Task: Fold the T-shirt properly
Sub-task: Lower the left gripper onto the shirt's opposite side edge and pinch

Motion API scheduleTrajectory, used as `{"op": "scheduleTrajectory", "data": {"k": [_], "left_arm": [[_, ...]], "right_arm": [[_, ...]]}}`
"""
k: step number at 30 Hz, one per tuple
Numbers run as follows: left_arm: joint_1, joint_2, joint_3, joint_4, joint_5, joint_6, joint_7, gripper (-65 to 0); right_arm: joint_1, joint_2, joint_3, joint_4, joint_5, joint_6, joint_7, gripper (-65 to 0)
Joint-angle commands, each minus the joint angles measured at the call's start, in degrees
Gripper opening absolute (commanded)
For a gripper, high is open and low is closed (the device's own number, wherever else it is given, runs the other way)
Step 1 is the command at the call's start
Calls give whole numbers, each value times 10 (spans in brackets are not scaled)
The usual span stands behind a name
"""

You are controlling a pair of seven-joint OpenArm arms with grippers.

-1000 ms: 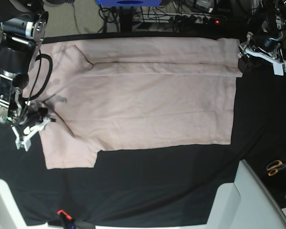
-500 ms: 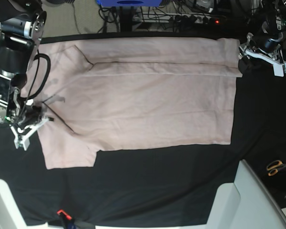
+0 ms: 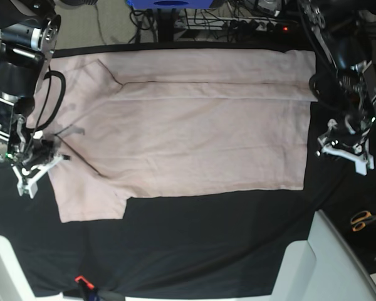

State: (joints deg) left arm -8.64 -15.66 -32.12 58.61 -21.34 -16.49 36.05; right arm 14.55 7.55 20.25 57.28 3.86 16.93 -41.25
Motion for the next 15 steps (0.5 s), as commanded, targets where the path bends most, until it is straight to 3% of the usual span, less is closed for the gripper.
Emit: {"op": "scheduleTrajectory", "data": {"k": [1,8,15], "left_arm": [[-33,-14,18,-18,-5,-3,-12,-339],[-117,-12,152,-184,-9,-3,-113,-339],[-141,-10,162,-266,-10,-3,-156,-339]], "right_arm": [[13,7,-1,10,1,1,8,-644],[14,7,-2,10,1,1,6,-644],[13,8,0,10,1,1,7,-644]]}}
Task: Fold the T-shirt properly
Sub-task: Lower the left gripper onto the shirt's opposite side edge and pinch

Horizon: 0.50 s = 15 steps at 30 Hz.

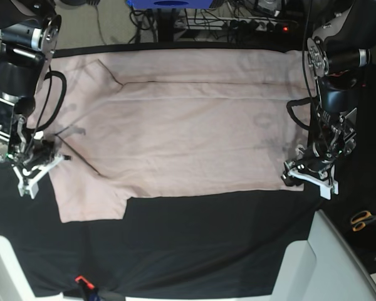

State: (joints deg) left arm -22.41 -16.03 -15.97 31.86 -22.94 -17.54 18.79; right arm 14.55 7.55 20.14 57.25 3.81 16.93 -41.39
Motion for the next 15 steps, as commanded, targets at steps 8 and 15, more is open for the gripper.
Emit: {"op": "scheduleTrajectory", "data": {"k": [8,15], "left_arm": [[41,-29,-1,121,5,11,36,-339],[71,-42,-42,125,10,11,41,-339]], "right_arm": [[13,8,-1,10,1,1,8,-644],[13,8,-1,10,1,1,8,-644]]}}
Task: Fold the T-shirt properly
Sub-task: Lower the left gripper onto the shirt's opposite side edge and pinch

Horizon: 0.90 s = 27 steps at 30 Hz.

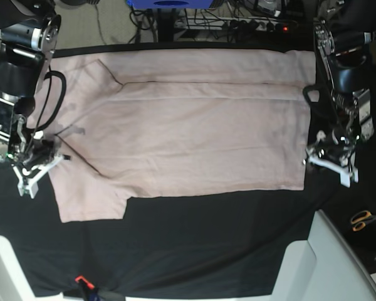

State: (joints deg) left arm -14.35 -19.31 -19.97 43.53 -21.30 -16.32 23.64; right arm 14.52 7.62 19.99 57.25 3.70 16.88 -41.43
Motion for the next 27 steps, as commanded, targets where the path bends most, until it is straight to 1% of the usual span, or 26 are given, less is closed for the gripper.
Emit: {"op": "scheduleTrajectory", "data": {"k": [1,5,10,12,17,22,23,24,25,27], "left_arm": [[-6,-10,-1,8,-6,-2,-8,-339],[-4,-6,-1,8,-5,-2,-8,-339],[-6,7,-1,7,-5,-2,-7,-339],[-7,23,-1,7,-5,-2,-6,-339],[-1,43,0,8,-5,-2,-6,-339],[14,46,0,7,-8,-2,-6,-342],[15,46,0,6,-8,-2,-6,-362],[20,46,-1,3,-9,-2,-6,-402],[20,43,-6,-3,-9,-2,-6,-464],[20,41,-8,-23,-10,-2,-8,-617]], "right_arm": [[13,7,0,10,2,1,9,-644],[14,7,0,10,2,1,9,-644],[14,7,0,10,2,1,9,-644],[14,7,0,10,2,1,9,-644],[13,7,0,10,2,1,9,-644],[13,7,0,10,2,1,9,-644],[13,7,0,10,2,1,9,-644],[13,7,0,10,2,1,9,-644],[13,7,0,10,2,1,9,-644],[13,7,0,10,2,1,9,-644]]}}
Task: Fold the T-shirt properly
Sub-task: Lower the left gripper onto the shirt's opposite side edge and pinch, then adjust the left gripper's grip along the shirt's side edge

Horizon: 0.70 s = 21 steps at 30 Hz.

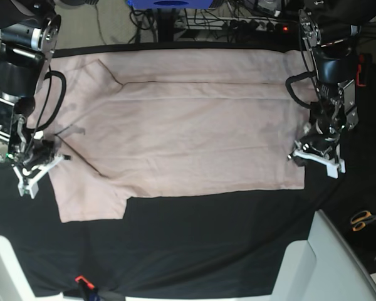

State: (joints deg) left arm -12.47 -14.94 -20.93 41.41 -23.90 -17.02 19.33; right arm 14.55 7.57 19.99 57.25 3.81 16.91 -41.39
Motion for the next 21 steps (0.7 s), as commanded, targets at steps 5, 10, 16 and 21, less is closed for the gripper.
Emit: {"op": "scheduleTrajectory", "data": {"k": [5,10,16,21], "left_arm": [[6,-15,1,-18,16,5,36,-650],[22,-15,1,-17,20,5,37,-650],[61,-15,1,38,15,5,52,-650],[111,-11,0,140,15,5,82,-650]], "right_arm": [[12,7,0,10,1,1,9,-644],[12,7,0,10,1,1,9,-644],[11,7,0,9,1,1,9,-644],[11,7,0,9,1,1,8,-644]]}}
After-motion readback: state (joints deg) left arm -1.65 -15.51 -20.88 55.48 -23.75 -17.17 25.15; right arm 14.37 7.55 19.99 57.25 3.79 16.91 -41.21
